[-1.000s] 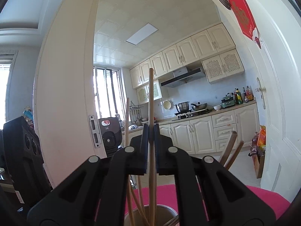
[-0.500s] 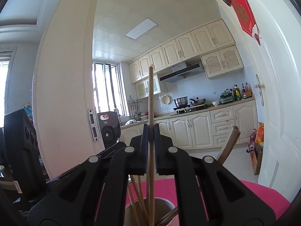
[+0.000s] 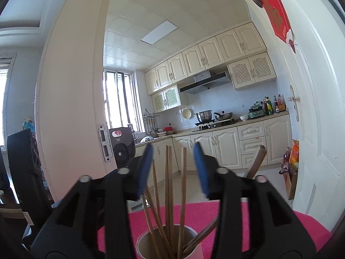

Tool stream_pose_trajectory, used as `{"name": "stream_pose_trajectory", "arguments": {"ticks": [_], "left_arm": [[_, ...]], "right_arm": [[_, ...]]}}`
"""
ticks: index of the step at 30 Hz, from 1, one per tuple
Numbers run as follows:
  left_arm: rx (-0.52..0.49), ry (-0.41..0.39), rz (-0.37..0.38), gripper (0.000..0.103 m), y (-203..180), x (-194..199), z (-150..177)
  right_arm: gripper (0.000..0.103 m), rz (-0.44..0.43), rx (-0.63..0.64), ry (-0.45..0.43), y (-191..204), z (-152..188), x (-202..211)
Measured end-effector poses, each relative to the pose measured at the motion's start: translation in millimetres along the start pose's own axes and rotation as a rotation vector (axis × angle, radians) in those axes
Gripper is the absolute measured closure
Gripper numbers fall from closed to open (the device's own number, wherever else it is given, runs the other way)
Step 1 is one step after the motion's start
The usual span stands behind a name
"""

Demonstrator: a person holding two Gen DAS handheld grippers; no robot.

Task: Organize utensils
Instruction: 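Open the left tool into the cup while the right tool releases its chopstick, then return both open tools to the remaining chopsticks on the table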

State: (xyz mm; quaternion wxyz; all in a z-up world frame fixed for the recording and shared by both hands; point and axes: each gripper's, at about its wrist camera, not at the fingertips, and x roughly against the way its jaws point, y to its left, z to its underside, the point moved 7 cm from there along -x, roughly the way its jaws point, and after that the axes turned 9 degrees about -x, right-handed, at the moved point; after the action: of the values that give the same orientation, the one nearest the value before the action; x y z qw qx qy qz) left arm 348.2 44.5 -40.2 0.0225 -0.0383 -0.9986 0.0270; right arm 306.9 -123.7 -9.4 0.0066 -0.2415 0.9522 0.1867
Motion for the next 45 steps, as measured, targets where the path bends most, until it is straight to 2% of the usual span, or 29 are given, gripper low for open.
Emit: {"name": "stream_pose_trajectory", "arguments": {"ticks": [12, 18, 24, 32, 38, 45], "left_arm": [[-0.004, 0.015, -0.024, 0.061, 0, -4, -2], [-0.023, 0.047, -0.08, 0.061, 1, -3, -17], [-0.043, 0.096, -0.103, 0.059, 4, 17, -26], [-0.056, 0.178, -0.115, 0.056, -1, 59, -24], [-0.056, 0.299, -0.093, 0.052, 0, 94, -7], [0.003, 0.574, -0.068, 0.05, 17, 119, 53]], "right_arm": [[0.052, 0.027, -0.01, -0.009, -6, -4, 0], [0.051, 0.049, -0.023, -0.021, -4, -14, 1], [0.051, 0.07, -0.006, 0.007, 3, -22, 12], [0.048, 0.127, 0.026, 0.066, 11, -26, 53], [0.046, 0.17, 0.019, 0.151, 13, -9, 87], [0.042, 0.213, 0.015, 0.331, 12, 30, 104]]}}
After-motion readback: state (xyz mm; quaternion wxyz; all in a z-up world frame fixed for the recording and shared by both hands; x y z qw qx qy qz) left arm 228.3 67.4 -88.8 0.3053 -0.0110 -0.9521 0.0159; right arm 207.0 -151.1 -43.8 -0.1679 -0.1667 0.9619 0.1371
